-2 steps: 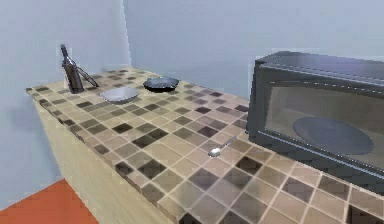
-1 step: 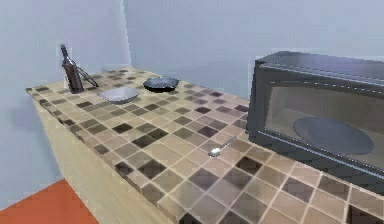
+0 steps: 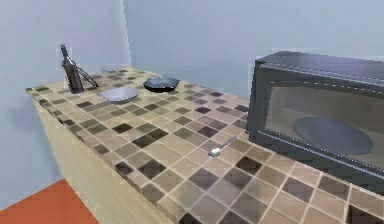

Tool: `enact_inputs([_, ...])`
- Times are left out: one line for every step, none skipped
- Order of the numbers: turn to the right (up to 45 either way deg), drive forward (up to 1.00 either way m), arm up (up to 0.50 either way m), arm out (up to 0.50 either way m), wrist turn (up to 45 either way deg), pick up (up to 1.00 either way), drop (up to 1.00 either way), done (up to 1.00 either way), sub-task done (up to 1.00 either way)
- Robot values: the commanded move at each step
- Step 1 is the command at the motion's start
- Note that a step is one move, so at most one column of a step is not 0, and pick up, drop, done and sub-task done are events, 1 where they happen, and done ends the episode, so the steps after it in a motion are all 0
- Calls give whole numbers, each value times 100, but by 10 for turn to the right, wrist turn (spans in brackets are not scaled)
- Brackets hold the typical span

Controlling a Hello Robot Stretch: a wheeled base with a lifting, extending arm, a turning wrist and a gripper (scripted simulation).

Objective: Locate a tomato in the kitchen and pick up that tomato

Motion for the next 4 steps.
enact_inputs([0, 0, 0, 0, 180, 0, 0, 0, 0])
enact_inputs([0, 0, -10, 0, 0, 0, 0, 0, 0])
enact_inputs([0, 0, 0, 0, 0, 100, 0, 0, 0])
enact_inputs([0, 0, 10, 0, 0, 0, 0, 0, 0])
